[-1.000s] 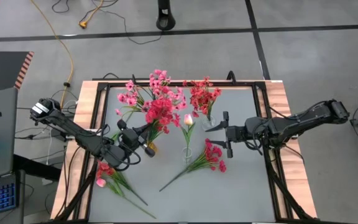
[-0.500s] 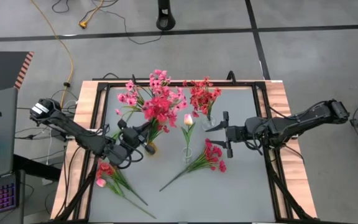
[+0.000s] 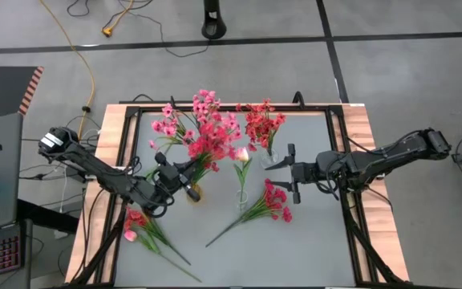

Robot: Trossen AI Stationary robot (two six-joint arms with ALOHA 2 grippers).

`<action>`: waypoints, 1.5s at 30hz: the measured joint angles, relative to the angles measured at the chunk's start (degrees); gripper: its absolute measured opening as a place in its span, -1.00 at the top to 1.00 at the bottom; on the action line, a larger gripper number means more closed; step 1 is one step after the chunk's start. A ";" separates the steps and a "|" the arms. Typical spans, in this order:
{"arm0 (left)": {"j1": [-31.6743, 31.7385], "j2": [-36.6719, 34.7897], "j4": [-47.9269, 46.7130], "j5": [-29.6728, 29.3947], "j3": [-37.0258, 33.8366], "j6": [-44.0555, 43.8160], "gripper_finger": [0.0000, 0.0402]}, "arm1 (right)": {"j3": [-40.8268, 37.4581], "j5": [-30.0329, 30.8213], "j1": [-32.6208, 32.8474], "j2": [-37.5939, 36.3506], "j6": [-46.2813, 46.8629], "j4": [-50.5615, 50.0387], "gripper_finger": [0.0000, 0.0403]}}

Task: Sort flowers into vase by color
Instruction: Put the left red flowers into the yellow vase

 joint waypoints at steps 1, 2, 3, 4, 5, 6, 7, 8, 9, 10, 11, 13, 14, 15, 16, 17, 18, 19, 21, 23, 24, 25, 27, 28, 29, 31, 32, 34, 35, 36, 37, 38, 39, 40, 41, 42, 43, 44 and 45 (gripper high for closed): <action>0.14 0.00 -0.03 -0.07 -0.45 -0.85 1.00 | 0.00 0.00 0.00 0.00 0.00 0.00 -0.08; 0.28 0.00 0.08 -0.10 -0.80 -1.57 1.00 | 0.00 0.02 0.00 0.00 0.00 0.00 -0.08; 0.40 0.00 0.08 -0.10 -1.01 -2.27 1.00 | 0.00 0.00 0.00 0.00 0.00 0.00 -0.08; 0.51 0.00 0.07 -0.10 -1.12 -2.76 1.00 | 0.01 0.00 0.00 0.00 -0.01 0.01 -0.08; 0.52 0.00 0.07 -0.06 -1.15 -2.85 1.00 | 0.00 0.00 0.00 0.00 0.00 0.00 -0.08; 0.52 0.00 0.18 -0.06 -1.15 -2.72 1.00 | 0.00 0.00 0.00 0.00 0.00 0.00 -0.08; 0.52 0.00 0.29 -0.06 -1.15 -2.24 1.00 | 0.01 0.00 0.00 0.00 0.00 0.00 -0.08; 0.52 0.00 0.36 -0.06 -1.15 -2.07 1.00 | 0.00 0.00 0.00 0.00 0.00 0.01 -0.08; 0.52 0.00 0.36 -0.04 -1.15 -2.07 1.00 | 0.00 0.00 0.00 0.00 0.00 0.08 -0.08; 0.50 0.00 0.35 -0.01 -1.15 -2.09 1.00 | 0.00 0.00 0.00 0.00 0.00 0.24 -0.08; 0.50 0.00 0.37 0.03 -1.15 -2.09 1.00 | 0.02 0.00 0.00 0.00 0.00 0.57 -0.08; 0.50 0.00 0.39 0.92 -1.15 -2.11 1.00 | 0.01 0.00 0.00 0.00 0.01 1.83 -0.08; 0.51 0.00 0.55 1.80 -1.15 -2.11 1.00 | 0.00 0.00 0.00 0.00 0.02 2.69 -0.08; 0.52 0.00 0.80 2.54 -1.15 -1.98 1.00 | 0.00 0.00 0.00 0.00 0.01 3.76 -0.08; 0.50 0.00 1.15 3.07 -1.15 -1.67 1.00 | 0.01 0.00 0.00 0.00 0.01 4.86 -0.08; 0.50 0.00 1.72 3.38 -1.15 -1.13 1.00 | 0.01 0.00 0.00 0.00 0.02 5.82 -0.08; 0.50 0.00 2.47 3.54 -1.15 -0.50 1.00 | 0.02 -0.02 0.00 0.00 0.02 6.74 -0.08; 0.50 0.00 3.41 3.82 -1.15 0.40 1.00 | 0.02 -0.04 0.00 0.00 0.02 7.45 -0.08; 0.50 0.00 5.74 5.01 -1.15 2.82 1.00 | 0.02 -0.04 0.00 0.00 0.02 8.04 -0.08; 0.50 0.00 8.87 6.27 -1.15 5.93 1.00 | 0.02 -0.05 0.00 0.00 0.02 7.99 -0.08; 0.50 0.00 10.41 6.95 -1.15 7.32 1.00 | 0.02 -0.07 0.00 0.00 0.02 7.96 -0.08; 0.50 0.00 11.78 7.70 -1.15 8.70 1.00 | 0.02 -0.07 0.00 0.15 0.02 8.06 -0.08; 0.47 0.00 14.02 9.29 -1.15 10.76 1.00 | 0.02 -0.07 0.00 0.86 0.02 8.83 -0.08; 0.47 0.00 15.14 10.19 -1.15 11.65 1.00 | 0.02 -0.09 0.01 1.28 0.02 9.21 -0.08; 0.47 0.00 16.21 11.29 -1.15 12.39 1.00 | 0.02 -0.11 0.04 2.02 0.02 10.06 -0.08; 0.47 0.00 17.64 13.31 -1.15 13.48 1.00 | 0.02 -0.11 0.04 3.40 0.01 11.87 -0.08; 0.47 0.00 18.12 14.21 -1.15 13.94 1.00 | 0.02 -0.11 0.04 4.18 0.00 12.76 -0.08; 0.47 0.00 19.01 15.96 -1.15 14.53 1.00 | 0.02 -0.11 0.04 5.97 0.00 15.38 -0.08; 0.47 0.01 19.49 16.55 -1.15 14.64 1.00 | 0.02 -0.11 0.04 6.74 0.02 16.37 -0.08; 0.47 0.02 20.14 17.08 -1.15 14.68 1.00 | 0.02 -0.11 0.04 7.54 0.02 17.68 -0.08; 0.47 0.02 20.62 17.89 -1.15 14.72 1.00 | 0.02 -0.11 0.04 8.30 0.00 19.05 -0.08; 0.47 0.02 21.05 18.89 -1.15 14.74 1.00 | 0.02 -0.11 0.04 8.84 0.00 20.12 -0.08; 0.47 0.02 21.40 19.90 -1.15 14.79 1.00 | 0.02 -0.13 0.04 9.39 0.00 21.12 -0.08; 0.47 0.02 21.89 20.81 -1.15 15.11 1.00 | 0.02 -0.13 0.04 9.92 0.00 22.26 -0.08; 0.47 0.02 22.51 21.55 -1.15 15.72 1.00 | 0.02 -0.13 0.04 10.38 0.01 23.50 -0.08; 0.47 0.02 23.21 22.17 -1.15 16.26 1.00 | 0.04 -0.13 0.04 10.69 0.02 24.26 -0.08; 0.47 0.02 23.93 22.65 -1.15 16.69 1.00 | 0.04 -0.13 0.04 11.06 0.00 25.10 -0.08; 0.47 0.02 24.32 22.99 -1.15 17.11 1.00 | 0.04 -0.13 0.05 11.44 0.01 26.20 -0.08; 0.47 0.02 24.60 23.36 -1.15 17.46 1.00 | 0.04 -0.15 0.04 11.78 0.02 27.01 -0.08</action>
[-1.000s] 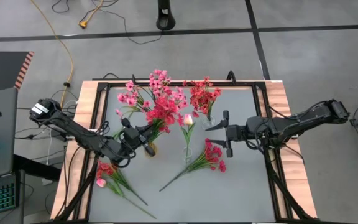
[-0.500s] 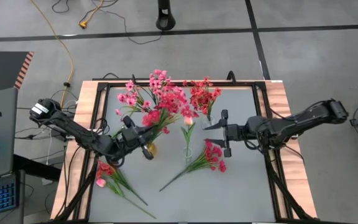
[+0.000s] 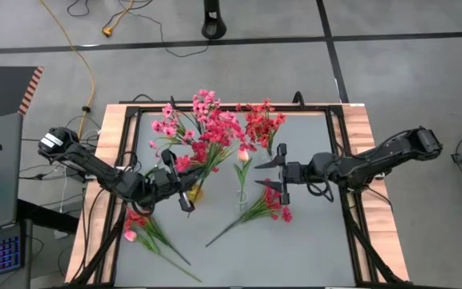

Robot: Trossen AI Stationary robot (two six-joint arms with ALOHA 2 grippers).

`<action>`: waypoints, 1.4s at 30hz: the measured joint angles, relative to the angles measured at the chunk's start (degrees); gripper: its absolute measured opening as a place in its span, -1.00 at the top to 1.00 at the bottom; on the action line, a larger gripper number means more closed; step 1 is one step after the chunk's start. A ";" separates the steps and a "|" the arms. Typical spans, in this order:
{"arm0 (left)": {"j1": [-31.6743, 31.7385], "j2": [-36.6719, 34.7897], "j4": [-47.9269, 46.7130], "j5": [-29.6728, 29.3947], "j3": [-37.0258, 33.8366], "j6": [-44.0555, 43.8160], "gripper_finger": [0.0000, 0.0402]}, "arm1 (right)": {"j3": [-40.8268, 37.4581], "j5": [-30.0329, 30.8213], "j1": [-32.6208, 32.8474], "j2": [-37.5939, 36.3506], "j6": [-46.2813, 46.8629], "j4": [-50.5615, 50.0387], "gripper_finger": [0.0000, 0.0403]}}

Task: Sort flowers into vase by color
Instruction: Put the left red flowers into the yellow vase

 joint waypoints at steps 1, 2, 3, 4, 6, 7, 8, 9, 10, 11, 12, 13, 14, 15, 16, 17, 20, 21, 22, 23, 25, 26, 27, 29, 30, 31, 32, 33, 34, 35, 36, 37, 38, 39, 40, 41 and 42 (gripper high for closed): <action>0.00 0.00 0.17 0.40 0.00 0.36 1.00 | 0.00 0.00 0.00 0.28 0.00 0.70 -0.08; 0.00 0.00 0.38 0.70 0.00 0.62 1.00 | 0.00 0.00 0.00 0.40 0.00 1.31 -0.08; 0.00 0.00 0.47 0.75 0.00 0.78 1.00 | 0.00 0.00 0.00 0.40 0.04 1.48 -0.08; 0.00 0.00 0.45 0.74 0.00 0.78 1.00 | 0.00 0.00 0.00 0.40 0.43 1.66 -0.08; 0.00 0.00 0.45 0.93 0.00 0.84 1.00 | 0.00 -0.02 0.00 0.37 1.66 1.93 -0.08; 0.00 0.00 0.50 1.68 0.00 1.15 1.00 | 0.00 -0.02 0.00 0.35 2.21 1.94 -0.08; 0.02 0.00 0.80 2.39 0.00 1.72 1.00 | 0.00 -0.02 0.00 0.35 2.71 1.98 -0.08; 0.02 0.00 1.43 3.00 0.00 2.39 1.00 | 0.00 -0.02 0.00 0.35 2.96 2.12 -0.08; 0.02 0.00 2.16 3.68 0.00 2.96 1.00 | 0.00 -0.02 0.00 0.35 2.99 2.23 -0.08; 0.02 0.00 2.98 4.56 0.00 3.51 1.00 | 0.00 -0.02 0.00 0.35 2.99 2.23 -0.08; 0.02 0.00 3.71 5.28 0.02 3.98 1.00 | 0.00 -0.02 0.00 0.35 3.00 2.21 -0.08; 0.02 0.00 4.25 5.57 0.10 4.67 1.00 | 0.00 -0.02 0.00 0.35 3.02 2.13 -0.08; 0.00 0.00 4.30 5.61 0.41 5.23 1.00 | 0.00 -0.02 0.00 0.35 3.01 2.14 -0.08; 0.00 0.00 4.30 5.69 0.83 5.70 1.00 | 0.00 -0.03 0.00 0.35 3.02 2.19 -0.08; 0.02 0.00 4.30 5.91 1.37 6.19 1.00 | 0.00 -0.04 0.00 0.35 3.02 2.19 -0.08; 0.00 0.00 4.30 6.49 1.83 6.82 1.00 | 0.00 -0.04 0.00 0.35 3.02 2.17 -0.08; 0.02 0.00 3.96 8.37 3.40 9.18 1.00 | 0.00 -0.04 0.00 0.35 3.02 2.17 -0.08; 0.02 0.00 3.99 9.09 3.93 9.97 1.00 | 0.00 -0.04 0.00 0.35 3.02 2.17 -0.08; 0.02 0.00 4.06 9.76 4.48 10.81 1.00 | 0.00 -0.04 0.01 0.35 3.02 2.17 -0.08; 0.01 0.00 4.01 10.05 4.95 11.54 1.00 | 0.00 -0.06 0.00 0.35 3.02 2.17 -0.08; 0.00 0.00 3.87 10.38 5.90 12.82 1.00 | 0.00 -0.07 0.00 0.35 3.01 2.17 -0.08; 0.00 0.00 3.73 10.80 6.21 13.15 1.00 | 0.00 -0.07 0.00 0.33 3.02 2.17 -0.08; 0.02 0.00 3.25 11.35 6.56 13.38 1.00 | 0.00 -0.07 0.00 0.33 3.02 2.21 -0.08; 0.02 0.00 1.94 12.65 7.15 13.44 1.00 | 0.00 -0.07 0.00 0.35 3.02 2.82 -0.08; 0.02 0.00 1.16 13.16 7.37 13.26 1.00 | 0.00 -0.09 0.00 0.33 3.03 3.42 -0.08; 0.03 0.00 0.25 13.87 7.57 12.62 1.00 | 0.00 -0.09 0.00 0.33 3.03 4.12 -0.08; 0.16 0.00 -0.46 14.38 7.61 11.86 1.00 | 0.00 -0.10 0.00 0.33 3.02 4.84 -0.08; 0.34 0.00 -1.20 14.77 7.61 10.83 1.00 | 0.00 -0.12 0.00 0.33 3.04 5.62 -0.08; 0.57 0.00 -2.21 15.42 7.61 9.50 1.00 | 0.00 -0.19 0.00 0.33 3.04 6.26 -0.08; 0.95 0.00 -3.06 16.02 7.61 8.02 1.00 | 0.00 -0.53 0.00 0.33 3.04 6.85 -0.08; 1.37 0.00 -3.82 16.81 7.61 6.67 1.00 | 0.00 -1.10 0.00 0.33 3.04 7.26 -0.08; 1.78 0.00 -4.41 17.68 7.61 5.41 1.00 | 0.00 -1.94 0.00 0.33 3.05 7.58 -0.08; 2.24 0.00 -4.82 18.70 7.61 4.28 1.00 | 0.00 -2.88 0.01 0.33 3.18 7.85 -0.08; 2.76 0.00 -4.99 19.56 7.61 3.21 1.00 | 0.00 -3.61 0.00 0.33 3.19 7.87 -0.08; 3.25 0.00 -5.03 20.49 7.61 2.34 1.00 | 0.00 -4.26 0.02 0.33 3.19 7.87 -0.08; 3.75 0.00 -5.03 21.42 7.61 1.76 1.00 | 0.00 -4.60 0.04 0.33 3.25 7.87 -0.08; 4.29 0.00 -4.96 22.53 7.61 1.24 1.00 | 0.00 -4.72 0.07 0.33 3.82 7.83 -0.08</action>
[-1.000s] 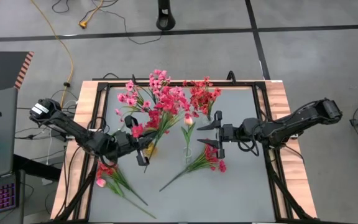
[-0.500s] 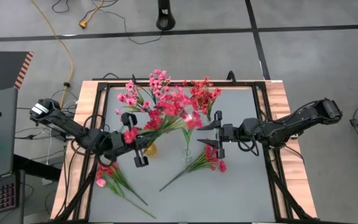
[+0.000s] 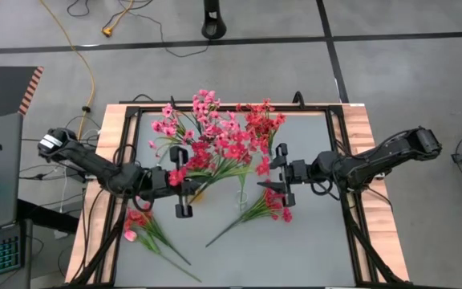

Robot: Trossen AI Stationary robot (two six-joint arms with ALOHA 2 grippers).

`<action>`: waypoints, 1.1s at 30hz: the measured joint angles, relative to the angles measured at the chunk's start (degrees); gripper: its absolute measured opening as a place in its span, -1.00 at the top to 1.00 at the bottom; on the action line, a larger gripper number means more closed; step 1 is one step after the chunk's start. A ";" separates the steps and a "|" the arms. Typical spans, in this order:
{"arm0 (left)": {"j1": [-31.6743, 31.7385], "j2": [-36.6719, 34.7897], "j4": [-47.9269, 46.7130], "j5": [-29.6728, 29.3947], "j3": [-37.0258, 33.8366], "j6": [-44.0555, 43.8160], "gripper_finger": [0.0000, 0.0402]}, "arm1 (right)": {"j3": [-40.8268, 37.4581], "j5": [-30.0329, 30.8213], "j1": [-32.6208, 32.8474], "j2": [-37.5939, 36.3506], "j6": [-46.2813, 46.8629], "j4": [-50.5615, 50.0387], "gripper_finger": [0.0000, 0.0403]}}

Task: Sort flowers into vase by color
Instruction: Put the left red flowers into the yellow vase

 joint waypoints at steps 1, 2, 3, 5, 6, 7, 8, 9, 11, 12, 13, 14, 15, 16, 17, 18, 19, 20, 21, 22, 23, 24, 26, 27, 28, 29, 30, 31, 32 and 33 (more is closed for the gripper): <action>0.45 0.00 0.21 0.97 0.00 -0.52 1.00 | 0.00 -0.01 -0.02 0.00 0.78 0.00 -0.08; 0.96 0.00 0.46 1.88 0.00 -0.90 1.00 | 0.00 -0.01 -0.02 0.00 1.40 0.00 -0.08; 1.42 0.00 0.78 2.77 0.00 -1.34 1.00 | 0.00 0.00 -0.02 0.00 1.58 0.02 -0.08; 2.36 0.00 1.57 4.11 0.00 -1.73 1.00 | 0.00 0.02 -0.02 0.00 1.58 0.06 -0.08; 2.81 0.00 1.97 4.64 0.00 -1.78 1.00 | 0.00 0.01 -0.02 0.00 1.58 0.14 -0.08; 3.31 0.00 2.45 4.98 0.00 -1.80 1.00 | 0.00 0.02 -0.02 0.00 1.58 0.36 -0.08; 3.72 0.00 3.13 5.15 0.00 -1.73 1.00 | 0.00 0.02 -0.03 0.00 1.58 0.75 -0.08; 4.05 0.00 4.10 5.16 0.00 -1.28 1.00 | 0.00 0.01 -0.02 0.00 1.58 1.15 -0.08; 4.56 0.00 5.43 5.19 0.18 0.31 1.00 | 0.00 0.02 -0.02 -0.02 1.58 1.44 -0.08; 4.76 0.00 5.37 5.19 0.69 1.11 1.00 | 0.00 0.02 -0.04 -0.02 1.58 1.42 -0.08; 4.74 0.00 5.31 5.20 1.15 1.95 1.00 | 0.00 0.02 -0.04 -0.02 1.58 1.37 -0.08; 4.72 0.00 5.18 5.29 1.68 2.83 1.00 | 0.00 0.02 -0.04 -0.02 1.58 1.31 -0.08; 4.70 0.00 4.90 5.70 2.45 3.88 1.00 | 0.00 0.02 -0.04 -0.02 1.58 1.29 -0.08; 4.70 0.00 4.75 6.19 3.12 4.76 1.00 | 0.00 0.02 -0.04 -0.02 1.58 1.23 -0.08; 4.68 -0.02 4.23 6.59 3.75 5.45 1.00 | 0.00 0.02 -0.04 -0.02 1.58 1.23 -0.08; 4.68 -0.02 3.65 6.97 4.47 6.08 1.00 | 0.00 0.02 -0.04 -0.02 1.58 1.19 -0.08; 4.68 -0.01 2.95 7.23 5.11 6.44 1.00 | 0.00 0.02 -0.04 -0.02 1.58 1.18 -0.08; 4.68 -0.02 2.47 7.44 5.71 6.79 1.00 | 0.00 0.02 -0.04 -0.02 1.53 1.20 -0.08; 4.68 -0.01 1.74 7.72 6.43 6.98 1.00 | 0.00 0.04 -0.04 -0.02 1.33 1.20 -0.08; 4.68 -0.02 0.81 7.93 7.21 7.14 1.00 | 0.00 0.04 -0.05 -0.02 1.34 1.20 -0.08; 4.68 -0.02 -0.27 8.11 7.92 7.21 1.00 | 0.00 0.04 -0.04 -0.02 1.34 1.20 -0.08; 4.68 -0.02 -1.48 8.14 8.54 7.18 1.00 | 0.00 0.04 -0.04 -0.02 1.34 1.20 -0.08; 4.68 -0.02 -3.99 8.25 9.32 6.64 1.00 | 0.00 0.04 -0.04 -0.02 1.32 1.32 -0.08; 4.68 -0.02 -4.79 8.28 9.47 6.13 1.00 | 0.00 0.04 -0.04 -0.02 1.32 1.43 -0.08; 4.68 -0.02 -5.20 8.30 9.53 5.56 1.00 | 0.00 0.04 -0.05 -0.02 1.30 1.55 -0.08; 4.68 -0.02 -5.75 8.32 9.53 5.00 1.00 | 0.00 0.04 -0.05 -0.02 1.30 1.83 -0.08; 4.68 -0.02 -6.53 8.34 9.56 4.04 1.00 | 0.00 0.04 -0.05 -0.02 1.27 2.13 -0.08; 4.68 -0.02 -7.50 8.36 9.57 3.16 1.00 | 0.00 0.04 -0.10 -0.02 1.26 2.51 -0.08; 4.68 -0.02 -8.67 8.36 9.57 2.14 1.00 | 0.00 0.04 -0.18 -0.02 1.16 2.86 -0.08; 4.68 -0.02 -9.83 8.39 9.57 1.26 1.00 | 0.00 0.04 -0.17 -0.02 1.12 3.17 -0.08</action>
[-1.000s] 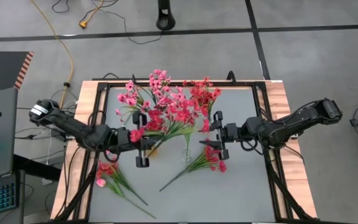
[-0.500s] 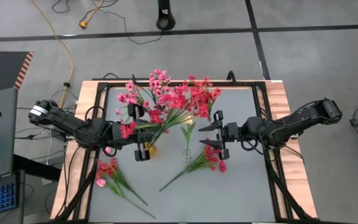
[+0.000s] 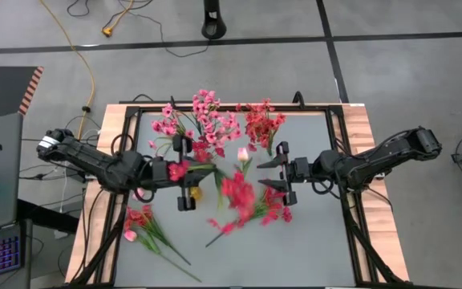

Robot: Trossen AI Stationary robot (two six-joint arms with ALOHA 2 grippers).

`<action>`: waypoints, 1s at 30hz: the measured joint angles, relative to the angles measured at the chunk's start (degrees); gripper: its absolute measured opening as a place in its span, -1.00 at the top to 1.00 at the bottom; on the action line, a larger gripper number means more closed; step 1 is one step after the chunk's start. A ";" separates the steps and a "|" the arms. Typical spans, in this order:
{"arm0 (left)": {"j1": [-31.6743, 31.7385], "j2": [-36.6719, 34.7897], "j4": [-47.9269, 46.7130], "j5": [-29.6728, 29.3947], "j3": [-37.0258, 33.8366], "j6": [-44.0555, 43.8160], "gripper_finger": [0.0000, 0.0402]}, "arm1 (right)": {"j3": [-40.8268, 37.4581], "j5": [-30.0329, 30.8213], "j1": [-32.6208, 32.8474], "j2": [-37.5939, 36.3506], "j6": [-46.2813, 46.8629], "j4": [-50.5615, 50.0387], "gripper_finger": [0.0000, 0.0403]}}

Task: Sort flowers into vase by color
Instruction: Put the left red flowers into the yellow vase

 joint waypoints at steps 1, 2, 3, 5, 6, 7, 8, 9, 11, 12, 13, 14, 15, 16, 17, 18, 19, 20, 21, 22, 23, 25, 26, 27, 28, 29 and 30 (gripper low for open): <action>0.00 0.00 -1.01 -0.01 0.00 -0.75 1.00 | 0.00 0.00 0.00 0.00 0.00 0.29 -0.08; 0.00 0.00 -1.75 -0.02 0.00 -1.64 1.00 | 0.00 0.01 0.00 0.00 0.00 0.54 -0.08; 0.00 0.00 -2.41 -0.02 0.00 -2.34 1.00 | 0.00 0.00 0.00 0.00 0.00 0.91 -0.08; 0.00 0.00 -3.39 -0.02 0.00 -3.60 1.00 | 0.00 0.02 0.00 0.00 -0.02 1.55 -0.08; 0.00 0.00 -3.69 -0.02 0.00 -4.05 1.00 | 0.00 0.02 0.00 0.00 -0.05 1.63 -0.08; 0.00 0.00 -3.66 -0.02 0.00 -4.41 1.00 | 0.00 0.02 0.00 0.00 -0.21 1.63 -0.08; 0.00 0.00 -3.65 -0.03 0.00 -4.63 1.00 | 0.00 0.02 0.00 0.02 -0.64 1.63 -0.08; 0.00 0.01 -3.59 -0.04 0.00 -4.75 1.00 | 0.00 0.02 0.00 0.02 -1.35 1.64 -0.08; 0.01 0.66 -2.64 -0.27 0.00 -4.75 1.00 | 0.00 0.02 0.02 0.24 -3.21 2.18 -0.08; 0.07 0.98 -2.38 -0.28 0.00 -4.46 1.00 | 0.08 0.02 0.04 0.81 -3.72 3.13 -0.08; 0.07 1.12 -2.50 -0.28 -0.02 -4.20 1.00 | 0.45 0.02 0.08 1.28 -4.38 3.39 -0.08; 0.08 1.43 -2.51 -0.26 -0.02 -4.06 1.00 | 1.02 -0.15 0.21 2.15 -5.01 3.79 -0.08; 0.41 2.01 -1.57 -0.33 0.02 -4.11 1.00 | 1.95 -0.83 0.22 3.21 -5.79 4.01 -0.08; 0.75 2.34 -1.11 -0.80 0.08 -4.17 1.00 | 3.10 -1.08 0.22 4.41 -6.65 4.20 -0.08; 0.89 2.60 -1.32 -1.18 0.06 -4.19 1.00 | 4.28 -1.07 0.24 5.73 -7.73 4.20 -0.08; 0.96 2.96 -1.36 -1.27 0.04 -4.26 1.00 | 5.52 -1.07 0.24 7.24 -8.91 4.21 -0.08; 1.10 3.25 -1.30 -1.32 0.04 -4.40 1.00 | 6.90 -1.07 0.24 8.73 -10.28 4.14 -0.08; 1.31 3.60 -0.97 -1.36 0.04 -4.66 1.00 | 8.26 -1.07 0.24 10.27 -11.71 3.99 -0.08; 1.48 3.83 -0.56 -1.43 0.04 -4.90 1.00 | 9.57 -1.07 0.24 11.65 -13.12 3.94 -0.08; 1.51 3.89 -0.61 -1.51 0.04 -4.96 1.00 | 10.95 -1.07 0.24 12.98 -14.38 3.85 -0.08; 1.51 3.89 -0.65 -1.49 0.04 -4.96 1.00 | 12.47 -1.07 0.24 14.33 -15.62 4.04 -0.08; 1.55 3.89 -0.54 -1.51 0.04 -5.03 1.00 | 14.77 -1.07 0.26 16.38 -17.79 4.16 -0.08; 1.55 3.89 -0.52 -1.53 0.04 -5.05 1.00 | 15.91 -1.07 0.30 17.39 -18.31 4.13 -0.08; 1.55 3.89 -0.57 -1.59 0.04 -5.03 1.00 | 17.01 -1.06 0.31 18.29 -18.40 4.17 -0.08; 1.50 3.89 -0.65 -1.63 0.04 -4.92 1.00 | 17.83 -1.05 0.31 18.90 -18.43 3.94 -0.08; 1.36 3.89 -0.75 -1.75 0.04 -4.76 1.00 | 18.55 -1.05 0.31 19.33 -18.47 3.76 -0.08; 1.26 3.88 -1.04 -1.76 0.04 -4.76 1.00 | 19.39 -1.05 0.31 19.84 -18.49 3.92 -0.08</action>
